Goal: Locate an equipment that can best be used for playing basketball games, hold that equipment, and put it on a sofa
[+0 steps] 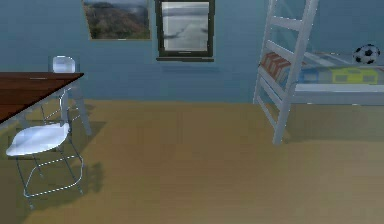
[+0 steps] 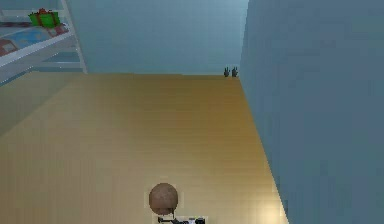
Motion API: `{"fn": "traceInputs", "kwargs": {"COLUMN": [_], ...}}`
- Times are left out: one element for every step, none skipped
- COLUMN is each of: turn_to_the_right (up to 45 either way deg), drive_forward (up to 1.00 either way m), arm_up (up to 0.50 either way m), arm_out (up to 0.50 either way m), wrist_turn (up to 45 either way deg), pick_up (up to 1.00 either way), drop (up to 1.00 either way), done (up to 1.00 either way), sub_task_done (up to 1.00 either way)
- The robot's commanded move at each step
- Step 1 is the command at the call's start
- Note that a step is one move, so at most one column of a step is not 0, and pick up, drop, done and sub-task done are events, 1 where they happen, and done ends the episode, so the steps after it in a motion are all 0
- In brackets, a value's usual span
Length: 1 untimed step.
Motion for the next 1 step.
{"fn": "traceInputs", "kwargs": {"turn_to_the_right": [0.0], "drive_forward": [0.00], "arm_up": [0.10], "arm_out": [0.00], "wrist_turn": [0.0], "pick_up": [0.00], "drop": [0.00], "done": [0.00], "sub_task_done": [0.00]}}
